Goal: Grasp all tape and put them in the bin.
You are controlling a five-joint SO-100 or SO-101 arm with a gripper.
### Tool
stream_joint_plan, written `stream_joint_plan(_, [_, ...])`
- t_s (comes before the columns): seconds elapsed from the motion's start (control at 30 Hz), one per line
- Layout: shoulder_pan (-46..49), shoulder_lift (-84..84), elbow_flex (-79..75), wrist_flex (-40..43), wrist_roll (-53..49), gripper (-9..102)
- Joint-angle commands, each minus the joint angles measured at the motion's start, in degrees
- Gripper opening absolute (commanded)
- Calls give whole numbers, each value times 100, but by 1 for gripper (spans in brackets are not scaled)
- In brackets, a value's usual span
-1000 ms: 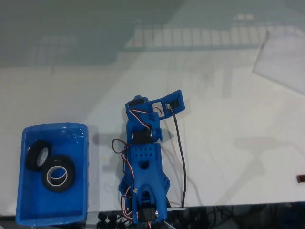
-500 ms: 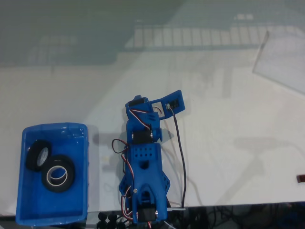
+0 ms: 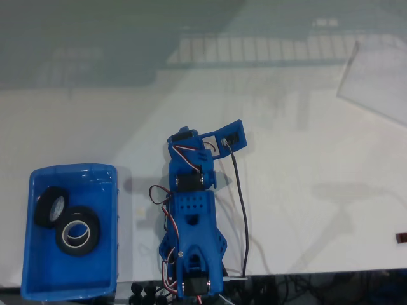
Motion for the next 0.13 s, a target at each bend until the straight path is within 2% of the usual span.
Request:
stream_joint_plan(0.0, [44, 79, 62, 18, 26, 0])
stream_joint_plan(0.1, [44, 79, 62, 18, 26, 0])
